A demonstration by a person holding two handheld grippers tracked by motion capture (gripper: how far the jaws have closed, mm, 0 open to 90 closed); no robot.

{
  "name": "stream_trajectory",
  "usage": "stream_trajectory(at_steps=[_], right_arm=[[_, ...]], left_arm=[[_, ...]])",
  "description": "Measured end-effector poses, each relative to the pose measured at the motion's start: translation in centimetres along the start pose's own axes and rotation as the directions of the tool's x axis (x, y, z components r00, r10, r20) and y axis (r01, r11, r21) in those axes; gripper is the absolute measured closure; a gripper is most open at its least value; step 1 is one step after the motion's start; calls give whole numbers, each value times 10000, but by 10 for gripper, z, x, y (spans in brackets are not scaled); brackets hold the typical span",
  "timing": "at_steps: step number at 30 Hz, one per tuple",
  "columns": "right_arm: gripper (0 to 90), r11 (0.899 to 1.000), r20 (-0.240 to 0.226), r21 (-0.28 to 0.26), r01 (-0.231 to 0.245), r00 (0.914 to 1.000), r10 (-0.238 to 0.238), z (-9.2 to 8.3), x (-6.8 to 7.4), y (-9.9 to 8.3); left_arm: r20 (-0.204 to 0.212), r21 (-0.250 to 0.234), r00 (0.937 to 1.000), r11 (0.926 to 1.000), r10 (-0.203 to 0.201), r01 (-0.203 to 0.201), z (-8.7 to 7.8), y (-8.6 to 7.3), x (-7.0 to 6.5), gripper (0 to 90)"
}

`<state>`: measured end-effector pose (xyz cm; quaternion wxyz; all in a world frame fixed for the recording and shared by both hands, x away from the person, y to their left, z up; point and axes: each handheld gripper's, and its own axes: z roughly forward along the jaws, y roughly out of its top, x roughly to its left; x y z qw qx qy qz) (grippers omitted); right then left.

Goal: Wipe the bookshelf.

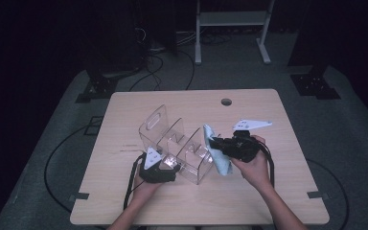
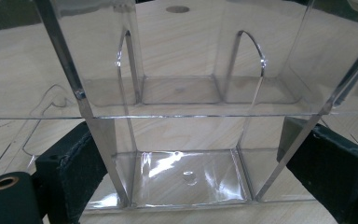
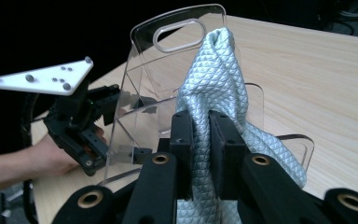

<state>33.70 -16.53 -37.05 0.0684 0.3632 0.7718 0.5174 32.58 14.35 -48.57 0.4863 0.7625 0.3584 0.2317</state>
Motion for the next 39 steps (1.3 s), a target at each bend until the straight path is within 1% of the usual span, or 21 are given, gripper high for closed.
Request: stream_trajectory(at_steps=[2,4,7,8,11,12,14,16,18,20,21,23,25,27,28,30,31,32,35,37,39], right_arm=[[799,9999,115,-24,123,9999,-122,0,5,-2],[799,9998,-124,31,214,9997,-213,0,11,-3],[798,9983,-187,171,550,9983,-547,0,19,-5],[798,9982,-189,189,572,9982,-569,0,19,-4],[799,9994,-157,79,351,9993,-350,0,14,-4],[799,9993,-73,43,381,9993,-380,0,16,-4],[799,9989,-230,106,455,9987,-452,1,22,-7],[798,9969,-335,218,751,9967,-744,1,31,-9],[798,9944,-240,274,1018,9946,-1012,1,34,-9],[797,9959,-82,233,877,9961,-875,0,27,-6],[798,9972,14,204,720,9974,-721,-1,22,-5],[798,9987,22,135,492,9988,-493,-1,17,-4],[798,9978,144,137,644,9978,-646,-1,21,-5],[798,9970,-89,199,749,9972,-747,0,28,-8],[798,9970,-89,199,749,9972,-747,0,28,-8],[798,9962,-377,272,829,9959,-819,1,35,-11],[799,9954,-419,295,906,9951,-893,0,35,-11],[799,9959,-391,282,862,9956,-851,-1,33,-11],[799,9981,-299,173,585,9979,-580,-1,26,-9],[799,9968,-159,127,784,9968,-782,-1,30,-11],[799,9964,-470,243,807,9957,-794,1,35,-12]], left_arm=[[1,-5,10000,10000,14,-14,0,0,0,77],[10,-19,10000,10000,-25,25,0,0,0,77],[6,-36,10000,10000,-17,17,1,0,0,77],[-12,-33,10000,10000,-40,40,1,0,-1,77],[-33,-31,10000,10000,-69,69,1,0,-1,77],[-39,-34,10000,10000,-77,77,1,0,-1,77],[-38,-60,9999,9999,-94,94,2,0,-1,77],[-33,-69,10000,9999,-79,79,2,0,-1,77],[-38,-49,10000,10000,-75,74,2,0,-2,77],[-44,-29,10000,10000,-58,58,2,0,-2,77],[-47,-27,10000,10000,-55,55,2,1,-2,77],[-43,-17,10000,10000,-57,57,2,1,-2,77],[-22,-33,10000,10000,-58,57,3,1,-2,77],[-30,-26,10000,10000,-33,33,3,1,-1,77],[-30,-26,10000,10000,-33,33,3,1,-1,77],[-29,-14,10000,10000,-14,14,3,1,-1,77],[-56,-27,10000,10000,-17,17,3,1,-2,77],[-70,-56,10000,10000,-37,37,3,1,-2,78],[-113,-42,9999,10000,-64,64,4,2,-3,78],[-128,-8,9999,10000,-43,43,4,2,-3,77],[-144,-70,9998,9999,-112,111,5,2,-3,78]])
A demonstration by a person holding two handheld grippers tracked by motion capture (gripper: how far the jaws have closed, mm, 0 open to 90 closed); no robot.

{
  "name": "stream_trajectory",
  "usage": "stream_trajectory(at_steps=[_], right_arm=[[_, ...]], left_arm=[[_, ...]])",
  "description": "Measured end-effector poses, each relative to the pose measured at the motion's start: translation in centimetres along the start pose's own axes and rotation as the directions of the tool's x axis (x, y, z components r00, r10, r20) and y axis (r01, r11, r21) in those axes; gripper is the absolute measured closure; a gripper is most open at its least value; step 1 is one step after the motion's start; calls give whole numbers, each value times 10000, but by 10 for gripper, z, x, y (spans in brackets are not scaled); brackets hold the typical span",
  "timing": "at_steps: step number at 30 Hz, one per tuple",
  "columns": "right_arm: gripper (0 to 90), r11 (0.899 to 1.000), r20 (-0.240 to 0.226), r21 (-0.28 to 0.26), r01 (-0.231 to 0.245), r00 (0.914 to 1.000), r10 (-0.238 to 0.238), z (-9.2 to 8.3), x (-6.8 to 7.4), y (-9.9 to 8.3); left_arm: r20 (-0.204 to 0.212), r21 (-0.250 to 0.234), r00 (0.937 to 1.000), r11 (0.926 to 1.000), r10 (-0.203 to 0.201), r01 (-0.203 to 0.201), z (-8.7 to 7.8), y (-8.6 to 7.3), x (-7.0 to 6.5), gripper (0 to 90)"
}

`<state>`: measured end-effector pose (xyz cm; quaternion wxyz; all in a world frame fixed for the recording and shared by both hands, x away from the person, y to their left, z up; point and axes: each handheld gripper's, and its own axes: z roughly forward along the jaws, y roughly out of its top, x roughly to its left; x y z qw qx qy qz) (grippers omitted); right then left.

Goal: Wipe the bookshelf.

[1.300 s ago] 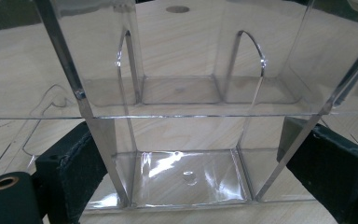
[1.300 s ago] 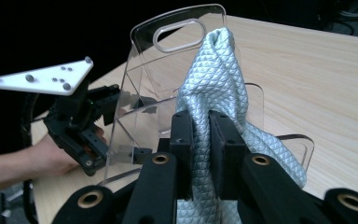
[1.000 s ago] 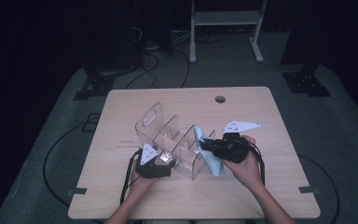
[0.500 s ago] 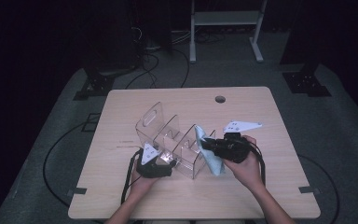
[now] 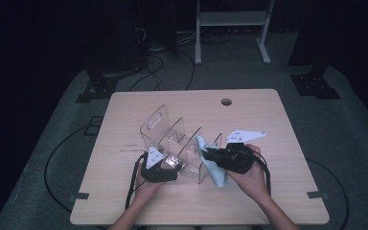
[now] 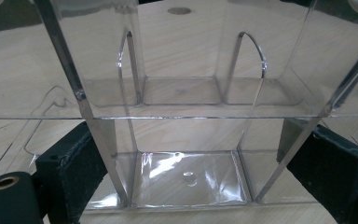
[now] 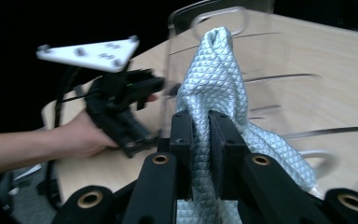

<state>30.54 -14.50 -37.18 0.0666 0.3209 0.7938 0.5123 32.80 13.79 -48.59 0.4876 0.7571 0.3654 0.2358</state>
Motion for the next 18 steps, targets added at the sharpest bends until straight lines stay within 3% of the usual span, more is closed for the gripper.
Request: stream_trajectory(at_steps=[4,6,10,14,18], right_arm=[[798,9998,-36,122,180,9998,-180,0,3,1],[799,9999,263,40,158,9995,-159,-1,-2,2],[798,10000,262,5,-40,9996,39,-1,-3,2],[798,9996,-262,257,79,9996,-72,2,7,1],[798,9997,130,181,132,9998,-134,0,0,3]], left_arm=[[5,31,10000,10000,62,-62,0,0,0,78],[-4,25,10000,10000,73,-73,0,0,0,78],[-6,3,10000,10000,65,-65,0,0,-1,77],[-19,-19,10000,10000,19,-19,1,0,0,78],[-28,-2,10000,10000,81,-81,0,0,-1,78]])
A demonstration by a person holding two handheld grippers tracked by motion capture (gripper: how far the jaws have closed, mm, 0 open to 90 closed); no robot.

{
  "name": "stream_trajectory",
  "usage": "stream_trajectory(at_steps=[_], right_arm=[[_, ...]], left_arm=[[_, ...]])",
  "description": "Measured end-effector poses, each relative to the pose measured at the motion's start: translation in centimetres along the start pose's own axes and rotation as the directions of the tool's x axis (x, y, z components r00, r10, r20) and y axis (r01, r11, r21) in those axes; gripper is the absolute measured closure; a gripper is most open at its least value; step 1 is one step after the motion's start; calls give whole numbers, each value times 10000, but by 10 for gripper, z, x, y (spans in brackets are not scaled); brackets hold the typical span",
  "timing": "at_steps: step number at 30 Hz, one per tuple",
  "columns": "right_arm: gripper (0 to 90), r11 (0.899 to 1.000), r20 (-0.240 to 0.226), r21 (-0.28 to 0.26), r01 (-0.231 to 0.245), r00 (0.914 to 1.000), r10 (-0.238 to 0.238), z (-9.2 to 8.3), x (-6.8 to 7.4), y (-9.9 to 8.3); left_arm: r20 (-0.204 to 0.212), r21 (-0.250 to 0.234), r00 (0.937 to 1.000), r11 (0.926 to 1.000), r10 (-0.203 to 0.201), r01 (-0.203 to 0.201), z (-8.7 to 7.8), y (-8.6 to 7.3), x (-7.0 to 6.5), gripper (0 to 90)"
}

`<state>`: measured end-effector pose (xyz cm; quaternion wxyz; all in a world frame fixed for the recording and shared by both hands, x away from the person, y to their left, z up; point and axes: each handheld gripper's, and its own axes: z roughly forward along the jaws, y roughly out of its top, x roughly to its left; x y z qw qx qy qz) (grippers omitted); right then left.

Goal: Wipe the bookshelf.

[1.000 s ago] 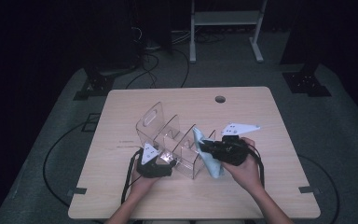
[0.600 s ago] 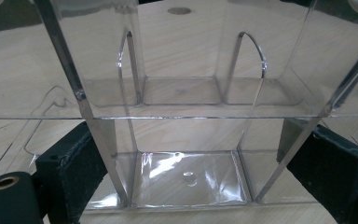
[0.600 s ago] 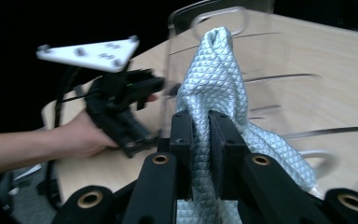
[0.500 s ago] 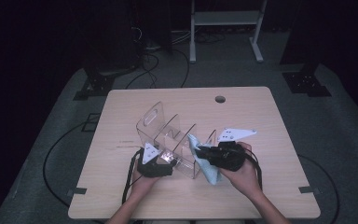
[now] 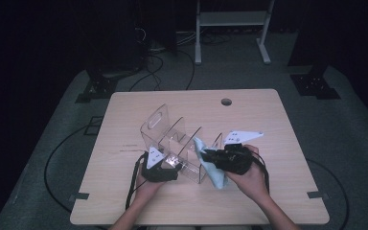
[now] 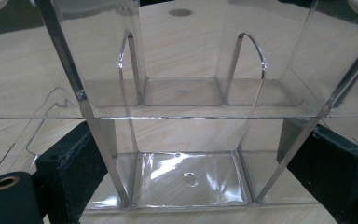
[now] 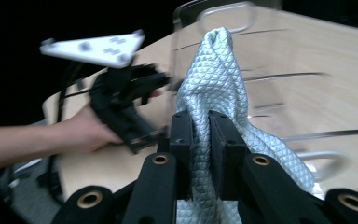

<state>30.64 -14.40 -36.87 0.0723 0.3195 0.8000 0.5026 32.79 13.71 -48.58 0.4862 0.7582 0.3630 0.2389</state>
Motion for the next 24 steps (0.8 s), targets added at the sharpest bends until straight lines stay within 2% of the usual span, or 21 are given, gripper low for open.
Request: stream_trajectory(at_steps=[1,3,5,8,9,10,13,16,18,22,24], right_arm=[[798,9999,63,-57,-154,9999,154,-1,-4,0],[797,9988,-139,-118,-468,9988,467,-1,-9,0],[797,9997,-14,-91,-243,9997,243,-1,-4,-1],[797,10000,-257,81,33,9997,-31,2,8,-3],[797,10000,-257,81,33,9997,-31,2,8,-3],[797,9997,-133,120,227,9997,-226,2,10,-2],[797,10000,162,-46,56,9999,-56,-1,2,-1],[797,9998,167,-151,-112,9998,115,-2,-3,-1],[798,9999,225,-136,49,9997,-46,0,2,-2],[797,9976,-55,156,679,9977,-678,5,22,-5],[798,9968,125,158,790,9968,-792,4,22,-5]], left_arm=[[-3,-10,10000,10000,-4,4,0,0,0,79],[-10,-35,10000,10000,-7,7,0,0,0,78],[-6,-37,10000,10000,-9,9,0,0,0,78],[2,-51,10000,10000,-49,49,0,-1,0,78],[2,-51,10000,10000,-49,49,0,-1,0,78],[-7,-86,10000,10000,-46,46,0,0,0,79],[-1,-47,10000,10000,-11,11,0,0,0,79],[-7,-67,10000,10000,-17,17,0,0,0,78],[-4,-91,10000,9999,-46,46,1,0,0,78],[-26,-88,9999,9999,-100,100,1,0,0,79],[-43,-109,10000,9999,-85,85,1,0,0,79]])
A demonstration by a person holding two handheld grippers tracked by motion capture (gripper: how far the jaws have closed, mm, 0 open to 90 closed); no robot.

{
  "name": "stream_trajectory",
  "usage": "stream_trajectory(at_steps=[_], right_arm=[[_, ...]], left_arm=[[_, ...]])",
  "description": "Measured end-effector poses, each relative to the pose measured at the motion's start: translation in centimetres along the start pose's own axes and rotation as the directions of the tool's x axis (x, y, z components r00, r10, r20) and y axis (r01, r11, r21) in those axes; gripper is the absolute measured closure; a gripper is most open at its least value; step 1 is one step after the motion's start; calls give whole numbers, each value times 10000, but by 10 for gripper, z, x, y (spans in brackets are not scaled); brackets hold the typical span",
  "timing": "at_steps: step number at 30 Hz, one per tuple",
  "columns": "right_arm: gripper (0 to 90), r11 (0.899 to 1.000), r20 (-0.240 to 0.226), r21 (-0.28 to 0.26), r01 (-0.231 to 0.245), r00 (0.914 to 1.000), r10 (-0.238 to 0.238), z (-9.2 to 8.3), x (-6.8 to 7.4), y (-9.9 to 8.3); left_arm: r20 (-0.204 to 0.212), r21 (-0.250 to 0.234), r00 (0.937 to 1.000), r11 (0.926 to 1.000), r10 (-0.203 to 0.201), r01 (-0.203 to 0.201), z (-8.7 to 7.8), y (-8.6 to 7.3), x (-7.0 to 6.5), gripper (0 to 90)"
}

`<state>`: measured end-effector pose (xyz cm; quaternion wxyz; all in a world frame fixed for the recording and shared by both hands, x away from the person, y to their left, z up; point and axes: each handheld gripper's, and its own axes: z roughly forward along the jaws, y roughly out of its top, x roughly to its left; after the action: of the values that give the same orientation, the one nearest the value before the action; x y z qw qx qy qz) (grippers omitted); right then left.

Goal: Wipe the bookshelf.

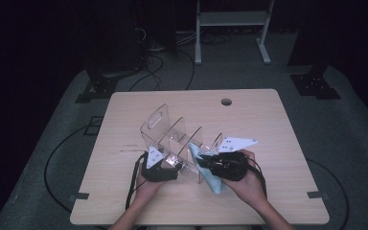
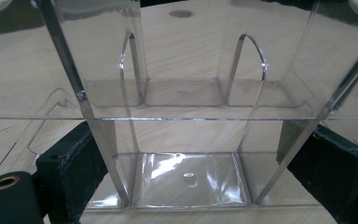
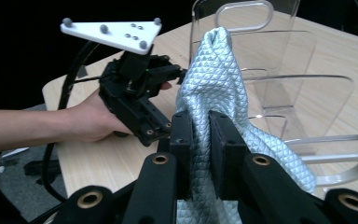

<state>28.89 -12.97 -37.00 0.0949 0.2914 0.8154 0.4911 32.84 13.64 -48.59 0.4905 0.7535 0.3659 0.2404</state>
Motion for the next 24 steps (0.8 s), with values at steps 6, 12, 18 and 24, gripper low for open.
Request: stream_trajectory(at_steps=[6,12,18,24], right_arm=[[799,9985,177,-417,-344,9992,352,-4,-9,-5],[799,9996,-109,-15,276,9996,-276,2,11,-9],[800,9990,839,-395,196,9963,-162,-6,-8,-3],[799,9943,1134,-645,-852,9893,921,-9,-50,1]], left_arm=[[25,-24,10000,10000,-10,10,0,0,0,79],[23,14,10000,10000,18,-18,0,0,1,80],[47,6,10000,10000,20,-20,0,0,1,80],[61,2,10000,10000,-21,21,0,0,1,80]])
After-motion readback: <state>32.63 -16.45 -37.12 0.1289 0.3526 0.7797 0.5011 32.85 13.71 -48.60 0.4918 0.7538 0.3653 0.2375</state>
